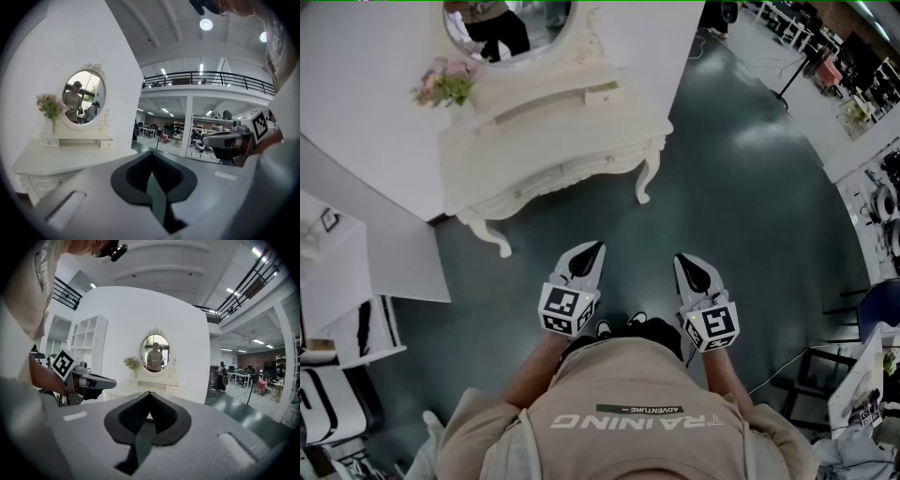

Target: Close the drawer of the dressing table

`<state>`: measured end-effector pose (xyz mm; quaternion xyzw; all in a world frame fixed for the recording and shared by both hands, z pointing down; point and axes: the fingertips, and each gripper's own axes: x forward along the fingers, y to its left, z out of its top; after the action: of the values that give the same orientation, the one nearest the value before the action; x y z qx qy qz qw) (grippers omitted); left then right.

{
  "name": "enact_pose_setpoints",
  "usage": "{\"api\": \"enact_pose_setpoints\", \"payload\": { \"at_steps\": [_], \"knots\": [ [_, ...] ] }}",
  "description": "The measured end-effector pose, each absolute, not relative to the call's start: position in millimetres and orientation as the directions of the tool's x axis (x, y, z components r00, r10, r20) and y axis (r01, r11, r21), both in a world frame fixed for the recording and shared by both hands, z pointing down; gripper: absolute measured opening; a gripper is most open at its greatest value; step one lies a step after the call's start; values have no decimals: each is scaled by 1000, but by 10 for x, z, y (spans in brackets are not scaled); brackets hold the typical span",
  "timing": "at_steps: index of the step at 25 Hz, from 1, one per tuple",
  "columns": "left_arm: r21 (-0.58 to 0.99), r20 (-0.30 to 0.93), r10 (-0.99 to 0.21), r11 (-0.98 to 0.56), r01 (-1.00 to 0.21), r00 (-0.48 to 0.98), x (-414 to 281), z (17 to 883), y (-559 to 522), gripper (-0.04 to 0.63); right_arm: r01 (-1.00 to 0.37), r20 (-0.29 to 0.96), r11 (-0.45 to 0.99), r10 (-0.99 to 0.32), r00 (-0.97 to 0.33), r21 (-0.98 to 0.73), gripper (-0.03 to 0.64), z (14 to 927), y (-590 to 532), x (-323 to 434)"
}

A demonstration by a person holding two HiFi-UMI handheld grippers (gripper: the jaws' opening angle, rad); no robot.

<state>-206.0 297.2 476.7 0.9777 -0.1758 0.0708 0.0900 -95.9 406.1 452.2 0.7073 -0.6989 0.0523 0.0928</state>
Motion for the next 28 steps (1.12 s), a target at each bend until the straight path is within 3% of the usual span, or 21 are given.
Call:
{"api": "enact_pose_setpoints", "payload": {
  "at_steps": [7, 17, 23, 28],
  "knots": [
    [204, 152, -336, -909, -363, 929, -2032, 4758, 2957, 15, -1000, 230, -4, -973, 11, 28, 2, 4647, 4111, -983],
    [281, 216, -352, -871, -404, 911, -2049, 5030, 2780, 15, -998, 198, -21, -980, 10, -53, 2, 4645, 3902, -859],
    [265, 243, -367, -865, -425, 898, -1773, 5054, 2645, 15, -991, 237, -30, -971, -3, -134, 2, 4891, 3798, -456],
    [209, 250, -373, -880, -426, 893, -1456, 4848, 2419, 15, -993, 177, 6, -984, -27, -117, 2, 4737, 3422, -75]
  ]
}}
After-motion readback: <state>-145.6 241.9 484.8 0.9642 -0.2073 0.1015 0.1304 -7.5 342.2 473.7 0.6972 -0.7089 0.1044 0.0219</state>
